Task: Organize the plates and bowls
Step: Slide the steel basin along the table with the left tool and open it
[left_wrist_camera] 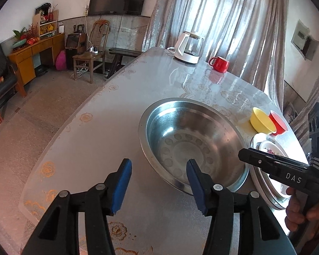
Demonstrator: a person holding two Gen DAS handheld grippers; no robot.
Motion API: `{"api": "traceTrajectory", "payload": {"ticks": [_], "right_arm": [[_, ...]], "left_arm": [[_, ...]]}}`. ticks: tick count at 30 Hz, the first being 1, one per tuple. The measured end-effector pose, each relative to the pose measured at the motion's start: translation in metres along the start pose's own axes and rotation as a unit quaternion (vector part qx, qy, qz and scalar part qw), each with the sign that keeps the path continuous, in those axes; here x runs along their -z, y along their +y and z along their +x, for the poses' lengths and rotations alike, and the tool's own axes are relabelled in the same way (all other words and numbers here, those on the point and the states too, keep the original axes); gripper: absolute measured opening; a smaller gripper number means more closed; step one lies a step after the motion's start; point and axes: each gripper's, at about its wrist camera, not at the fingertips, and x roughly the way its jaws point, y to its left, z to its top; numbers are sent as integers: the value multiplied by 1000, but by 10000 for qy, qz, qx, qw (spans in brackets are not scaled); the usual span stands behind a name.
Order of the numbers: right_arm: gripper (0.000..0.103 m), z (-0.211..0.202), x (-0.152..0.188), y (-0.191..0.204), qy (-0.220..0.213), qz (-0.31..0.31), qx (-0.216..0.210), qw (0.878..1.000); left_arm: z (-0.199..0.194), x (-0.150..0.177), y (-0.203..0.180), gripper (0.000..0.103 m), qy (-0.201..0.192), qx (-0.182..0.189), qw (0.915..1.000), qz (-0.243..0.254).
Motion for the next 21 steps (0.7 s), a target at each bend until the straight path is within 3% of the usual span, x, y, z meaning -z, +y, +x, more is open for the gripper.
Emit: {"api": "traceTrajectory", "payload": {"ticks": [10,21], "right_arm": [[40,-31,4,-28,-320,392,-6,9987],[48,-63,13,-92,-660,1255,229,9896]], "left_arm": [[-14,-4,-17,66,-147,2,9997,215],[-4,-12,-52,79,-56,126,9982,579]]}}
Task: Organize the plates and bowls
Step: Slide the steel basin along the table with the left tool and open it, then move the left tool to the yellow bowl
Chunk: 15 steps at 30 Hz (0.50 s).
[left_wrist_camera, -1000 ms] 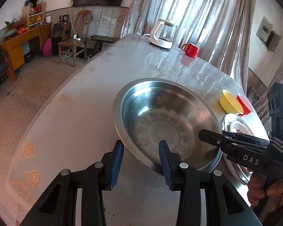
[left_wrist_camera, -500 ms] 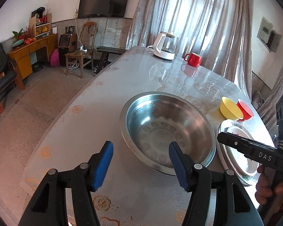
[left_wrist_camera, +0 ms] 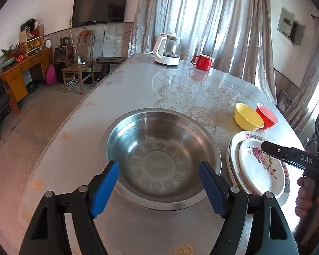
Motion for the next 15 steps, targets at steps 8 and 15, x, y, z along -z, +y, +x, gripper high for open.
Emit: {"api": "traceTrajectory", "payload": {"ticks": [8,15], "right_arm": [[57,-20,0,-49,-224,635,202,9975],[61,-29,1,-86,-357,1098,273,9929]], "left_arm": [[20,-9,-29,87,215,102,9994,266],[30,-19,-54,87,205,177,9983,519]]}}
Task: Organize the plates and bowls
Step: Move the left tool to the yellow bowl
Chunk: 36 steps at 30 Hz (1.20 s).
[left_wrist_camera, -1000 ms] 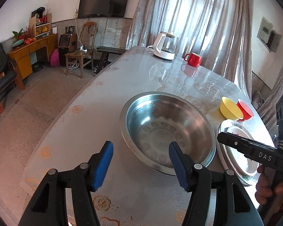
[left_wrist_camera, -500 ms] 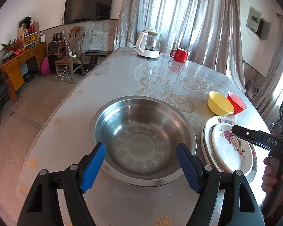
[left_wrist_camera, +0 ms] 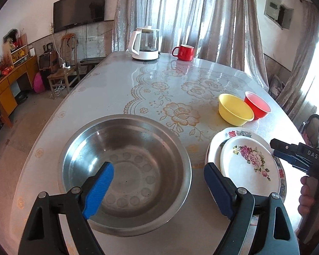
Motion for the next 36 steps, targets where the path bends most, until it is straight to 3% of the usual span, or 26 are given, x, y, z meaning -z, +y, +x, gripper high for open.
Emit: {"api": "traceTrajectory", "payload": {"ticks": [9,13,18,22,27,34,36], "right_arm": [[62,-10,-9,-23,-293,297,-237,9989],[63,-10,-13,-33,-310,442,-279,9982],[63,-5,-19,-45,-224,621,-322,9973],[63,-1,-26,-51,-225,649,-324,9971],[63,9,-39,-57,-219,714,-474,9961],[63,27,-65,-56,-188,607,-469,9969],[63,35,-72,-55,-109,563,-407,9975]], "left_arm": [[10,-20,-34,103,-316,-317,9978,498],[17,-34,-46,103,-423,-197,9972,582],[39,-54,-60,103,-243,-455,9963,694],[49,-68,-70,103,-436,-678,9934,812],[81,-87,-83,103,30,-425,9951,889],[115,-113,-103,103,149,39,9980,610],[129,-119,-109,103,356,183,9973,613]]}}
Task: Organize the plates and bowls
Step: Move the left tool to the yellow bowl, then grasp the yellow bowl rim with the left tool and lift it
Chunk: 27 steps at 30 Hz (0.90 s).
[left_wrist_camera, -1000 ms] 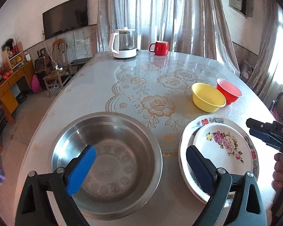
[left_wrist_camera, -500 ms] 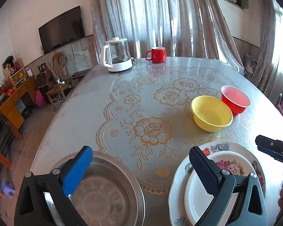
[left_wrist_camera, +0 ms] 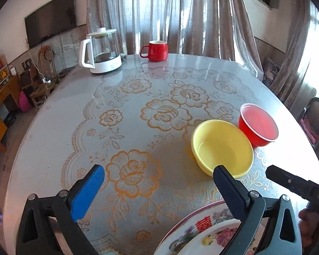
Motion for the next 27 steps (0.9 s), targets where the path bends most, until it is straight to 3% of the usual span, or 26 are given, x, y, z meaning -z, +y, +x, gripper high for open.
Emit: {"api": "traceTrajectory", "payload": {"ticks": [7,13,17,19,21,27], "right_arm": [[63,26,-13,-2,259,-28,88,9996],[42,44,-20,-8,462,43,246,9986],[28,49,-23,-6,496,-58,257,9984],[26,50,-24,-3,490,-145,285,9983],[24,51,-25,-1,511,-214,299,9980],[18,52,-25,5,514,-330,308,9977]], "left_arm": [[35,-20,-8,103,339,376,9984,-251],[63,-28,-12,97,627,500,9958,-449],[81,-30,-10,61,978,780,9893,-755],[87,-29,-8,54,1082,912,9857,-918],[89,-28,-10,35,1129,943,9849,-917],[76,-24,-23,14,984,966,9885,-628]]}}
